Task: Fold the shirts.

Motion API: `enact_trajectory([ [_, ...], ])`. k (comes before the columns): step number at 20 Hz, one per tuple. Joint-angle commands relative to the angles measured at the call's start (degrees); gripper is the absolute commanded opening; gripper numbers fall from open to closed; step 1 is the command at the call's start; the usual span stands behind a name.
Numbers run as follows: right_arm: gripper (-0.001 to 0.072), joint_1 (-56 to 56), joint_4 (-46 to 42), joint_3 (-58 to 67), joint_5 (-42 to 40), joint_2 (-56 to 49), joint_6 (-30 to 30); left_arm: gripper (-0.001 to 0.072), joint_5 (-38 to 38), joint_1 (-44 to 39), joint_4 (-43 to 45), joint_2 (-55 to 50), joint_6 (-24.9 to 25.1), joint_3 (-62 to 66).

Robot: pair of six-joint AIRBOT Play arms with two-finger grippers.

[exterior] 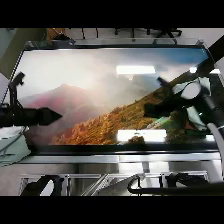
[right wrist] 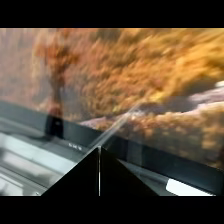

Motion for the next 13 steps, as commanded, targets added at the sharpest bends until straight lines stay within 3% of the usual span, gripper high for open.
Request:
enact_trajectory([
  [1, 0.002, 11.2, -1.0, -9.1, -9.6, 1.9, 0.1, 0.0011, 1.6, 0.0, 0.0, 7.7, 0.5, -11.5],
  [13, 0.002, 13.6, 1.4, -9.8, -9.7, -1.4, 0.1, 0.0011, 2.3, 0.0, 0.0, 11.0, 0.5, -15.3],
])
